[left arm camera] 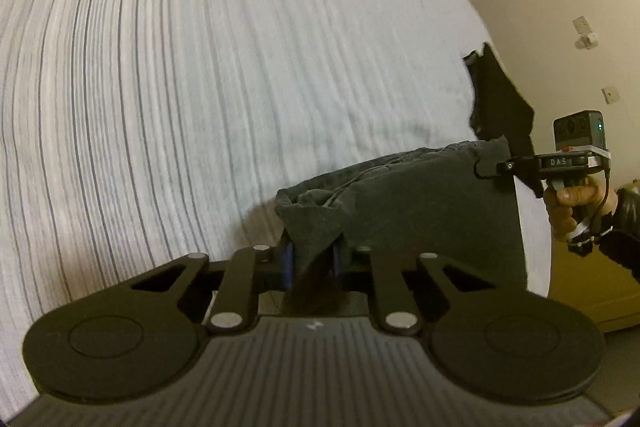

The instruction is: Fold clothes

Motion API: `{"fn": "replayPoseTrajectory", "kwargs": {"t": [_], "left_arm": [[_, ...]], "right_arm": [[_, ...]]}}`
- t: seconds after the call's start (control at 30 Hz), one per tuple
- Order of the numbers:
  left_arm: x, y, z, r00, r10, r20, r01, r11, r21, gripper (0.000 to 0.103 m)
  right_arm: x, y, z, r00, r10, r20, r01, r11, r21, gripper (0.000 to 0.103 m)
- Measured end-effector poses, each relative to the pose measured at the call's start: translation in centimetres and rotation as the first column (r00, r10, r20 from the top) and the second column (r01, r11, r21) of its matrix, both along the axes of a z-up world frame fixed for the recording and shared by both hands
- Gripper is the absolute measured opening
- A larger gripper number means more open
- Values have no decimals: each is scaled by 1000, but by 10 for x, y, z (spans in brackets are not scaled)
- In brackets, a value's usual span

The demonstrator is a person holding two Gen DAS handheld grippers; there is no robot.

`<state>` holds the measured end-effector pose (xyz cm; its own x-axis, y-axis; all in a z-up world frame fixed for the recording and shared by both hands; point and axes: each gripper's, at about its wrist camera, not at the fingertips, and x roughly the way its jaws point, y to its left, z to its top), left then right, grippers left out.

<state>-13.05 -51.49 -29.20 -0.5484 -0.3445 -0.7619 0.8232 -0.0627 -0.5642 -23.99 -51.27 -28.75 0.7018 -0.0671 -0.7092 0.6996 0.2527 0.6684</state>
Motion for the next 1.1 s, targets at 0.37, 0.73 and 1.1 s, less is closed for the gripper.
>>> {"fn": "replayPoseTrajectory", "kwargs": {"t": [0.37,0.73,1.1], "left_arm": [[-25,59,145,966,-197,165,250,869,-426,12],[-119,290,117,716,-567,406,696,544,-469,12],[-157,366,48,427,-637,641,897,386,-214,15]], "right_arm": [[-11,82,106,992,-2,124,54,907,-418,31],[-55,372,46,945,-320,66,315,840,-441,36],[-69,517,0,795,-596,-110,552,787,-276,43]]}}
